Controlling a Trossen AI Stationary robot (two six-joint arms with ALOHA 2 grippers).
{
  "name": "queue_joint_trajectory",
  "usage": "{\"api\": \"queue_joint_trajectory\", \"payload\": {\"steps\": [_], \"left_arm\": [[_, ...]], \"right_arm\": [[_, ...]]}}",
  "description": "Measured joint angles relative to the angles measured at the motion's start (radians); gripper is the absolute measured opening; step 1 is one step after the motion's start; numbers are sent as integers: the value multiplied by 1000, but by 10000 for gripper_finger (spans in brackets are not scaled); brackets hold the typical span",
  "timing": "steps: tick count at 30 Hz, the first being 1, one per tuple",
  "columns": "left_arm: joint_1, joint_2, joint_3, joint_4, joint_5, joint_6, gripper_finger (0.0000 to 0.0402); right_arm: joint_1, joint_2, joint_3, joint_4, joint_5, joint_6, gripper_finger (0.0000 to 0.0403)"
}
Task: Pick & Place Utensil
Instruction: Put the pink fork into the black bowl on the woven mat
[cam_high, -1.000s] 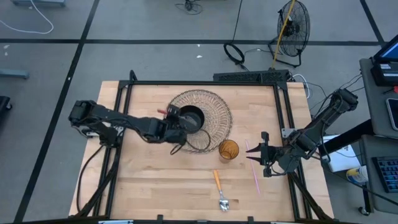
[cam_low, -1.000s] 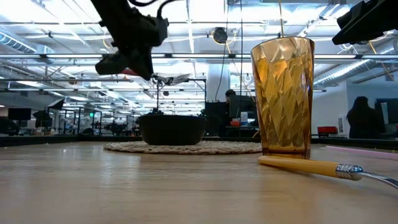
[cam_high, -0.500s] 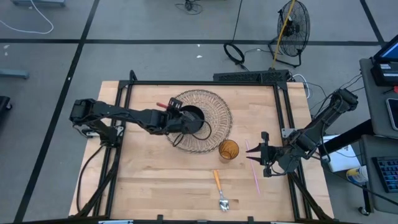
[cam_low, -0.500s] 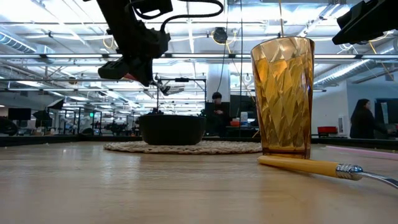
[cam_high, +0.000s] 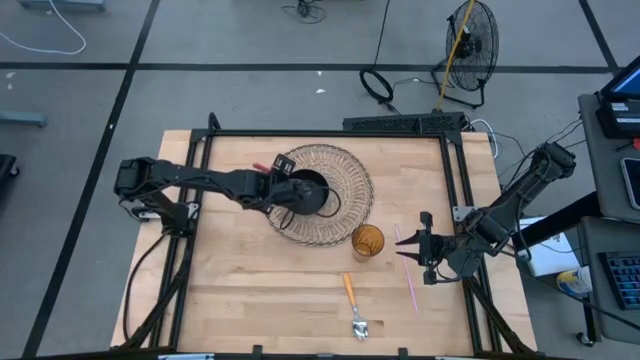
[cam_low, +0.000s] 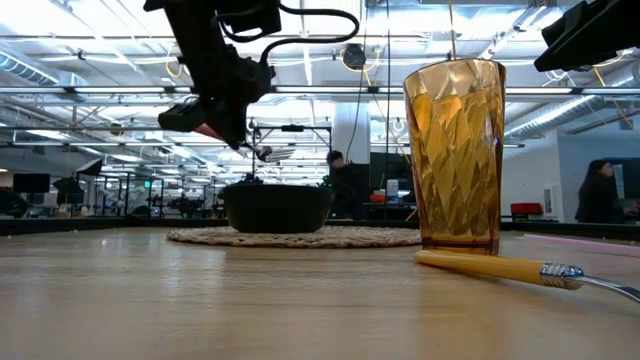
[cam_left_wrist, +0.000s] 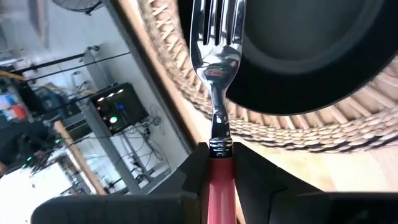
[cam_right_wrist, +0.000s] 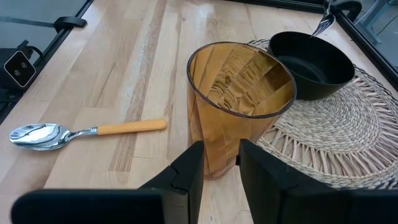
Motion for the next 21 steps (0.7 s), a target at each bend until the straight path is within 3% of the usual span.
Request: {"api": "queue_joint_trajectory", "payload": {"steps": [6,13,21], "left_arm": [[5,50,0,18,22,10,43],[12,141,0,20,-38,47,71],[25,162,0,26,-30,84,41]], "right_arm": [[0,0,0,1,0,0,89],[0,0,0,2,0,1,89],[0,0,0,1,0,1,89]]}}
